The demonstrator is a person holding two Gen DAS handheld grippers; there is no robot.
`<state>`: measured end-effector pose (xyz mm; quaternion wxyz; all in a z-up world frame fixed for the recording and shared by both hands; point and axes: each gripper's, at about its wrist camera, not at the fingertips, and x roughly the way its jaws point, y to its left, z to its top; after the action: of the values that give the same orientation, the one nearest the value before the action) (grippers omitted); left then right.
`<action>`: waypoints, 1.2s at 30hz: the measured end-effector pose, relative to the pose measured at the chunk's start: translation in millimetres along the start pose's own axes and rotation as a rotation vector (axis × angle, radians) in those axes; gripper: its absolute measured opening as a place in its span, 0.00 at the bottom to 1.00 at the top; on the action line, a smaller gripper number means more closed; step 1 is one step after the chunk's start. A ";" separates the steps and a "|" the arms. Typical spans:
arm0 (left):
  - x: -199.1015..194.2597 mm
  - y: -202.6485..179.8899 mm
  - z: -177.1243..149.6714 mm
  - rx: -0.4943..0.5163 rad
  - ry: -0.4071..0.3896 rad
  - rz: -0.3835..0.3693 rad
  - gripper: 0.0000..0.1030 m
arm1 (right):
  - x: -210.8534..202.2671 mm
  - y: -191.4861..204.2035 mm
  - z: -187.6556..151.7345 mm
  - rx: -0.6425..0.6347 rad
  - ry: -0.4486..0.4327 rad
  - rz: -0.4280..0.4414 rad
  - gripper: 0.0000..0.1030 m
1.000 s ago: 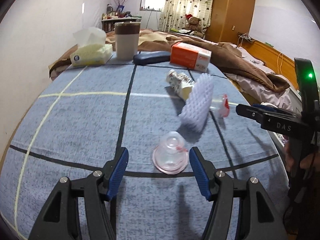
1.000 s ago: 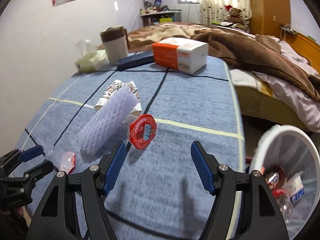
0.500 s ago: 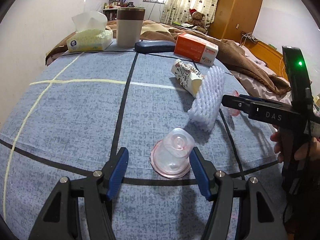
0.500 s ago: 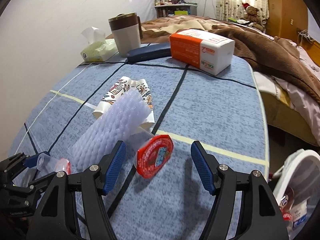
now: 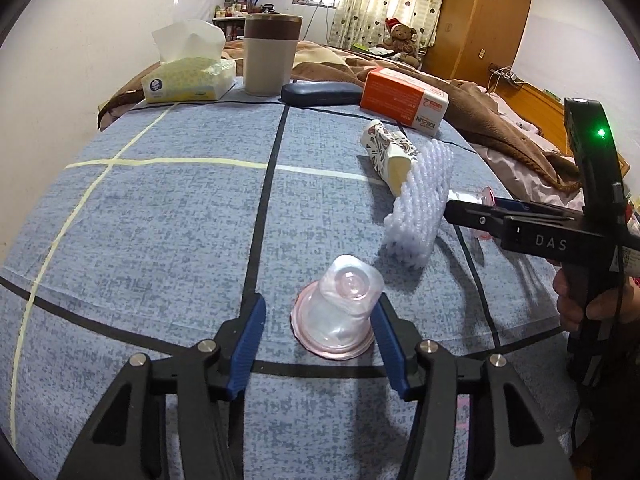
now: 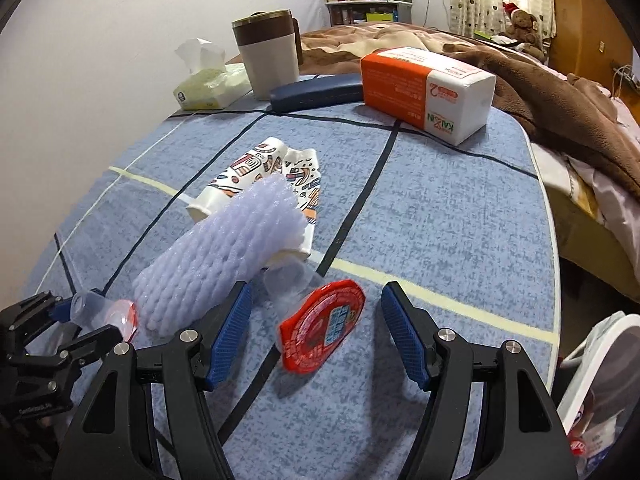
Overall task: Collect trash
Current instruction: 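Grasp the pink plastic cup with the left gripper while the right gripper grasps the red round lid, then carry the pink cup and red lid over the wastebasket with both grippers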
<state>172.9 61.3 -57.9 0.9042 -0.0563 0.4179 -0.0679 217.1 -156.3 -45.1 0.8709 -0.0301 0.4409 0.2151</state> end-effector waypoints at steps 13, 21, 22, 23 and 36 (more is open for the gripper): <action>-4.1 2.2 -1.4 -0.010 -0.004 0.003 0.40 | -14.9 7.6 -11.4 -0.010 -0.040 -0.042 0.47; -19.1 -6.7 -1.7 0.012 -0.031 -0.003 0.40 | -32.6 5.5 -19.4 0.029 -0.082 -0.048 0.47; -22.1 -8.7 -1.2 0.019 -0.037 -0.003 0.40 | -36.3 4.8 -20.2 0.036 -0.089 -0.048 0.47; -25.0 -10.8 -0.9 0.025 -0.044 -0.003 0.40 | -39.2 4.4 -20.9 0.040 -0.096 -0.049 0.47; -53.1 -52.2 3.7 0.120 -0.111 -0.032 0.40 | -92.5 -17.7 -42.4 0.114 -0.196 -0.116 0.47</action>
<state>137.7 19.1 -7.5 0.9264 -0.0123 0.3616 -0.1041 144.2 -214.8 -1.2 0.9211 0.0151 0.3629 0.1406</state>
